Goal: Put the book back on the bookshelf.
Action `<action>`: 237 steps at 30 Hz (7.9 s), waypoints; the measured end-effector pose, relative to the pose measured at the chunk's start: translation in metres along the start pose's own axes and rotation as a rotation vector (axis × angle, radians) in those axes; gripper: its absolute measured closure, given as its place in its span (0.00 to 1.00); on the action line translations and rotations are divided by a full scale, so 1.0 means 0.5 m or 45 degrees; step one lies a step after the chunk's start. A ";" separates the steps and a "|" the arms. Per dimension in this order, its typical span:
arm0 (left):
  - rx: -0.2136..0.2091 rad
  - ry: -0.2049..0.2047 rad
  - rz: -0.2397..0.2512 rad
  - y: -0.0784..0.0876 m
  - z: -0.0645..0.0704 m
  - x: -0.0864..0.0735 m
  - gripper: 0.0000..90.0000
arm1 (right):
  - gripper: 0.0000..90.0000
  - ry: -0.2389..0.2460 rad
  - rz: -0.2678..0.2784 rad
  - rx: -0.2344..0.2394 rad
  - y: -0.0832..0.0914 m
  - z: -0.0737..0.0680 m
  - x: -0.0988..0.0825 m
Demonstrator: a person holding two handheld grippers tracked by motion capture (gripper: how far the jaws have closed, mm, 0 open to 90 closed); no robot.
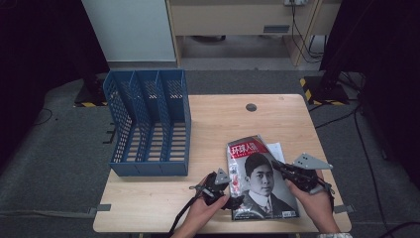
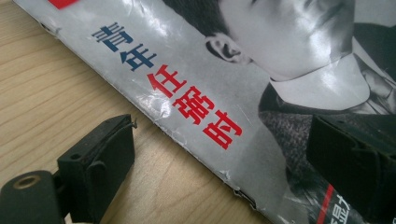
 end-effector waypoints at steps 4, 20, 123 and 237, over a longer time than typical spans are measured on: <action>-0.039 -0.011 -0.003 -0.006 0.010 0.004 0.08 | 0.98 -0.025 0.044 0.025 0.012 -0.002 0.010; -0.082 -0.008 0.009 -0.018 0.020 0.016 0.16 | 0.98 -0.095 0.025 0.012 -0.003 0.016 -0.011; -0.051 0.088 -0.081 -0.017 -0.099 0.158 0.24 | 0.44 -0.130 -0.358 -0.031 -0.091 0.035 -0.155; -0.016 0.033 0.019 0.178 -0.095 0.380 0.96 | 0.32 -0.157 -0.336 -0.263 -0.076 0.119 -0.170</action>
Point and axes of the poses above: each handheld gripper's, and its own axes: y roughly backward along the jaws, x roughly out of its top, z roughly to its right, the point moved 9 cm from there along -y, roughly forward along the jaws, and after that the axes turned 2 degrees about -z, right-handed, at the moved point
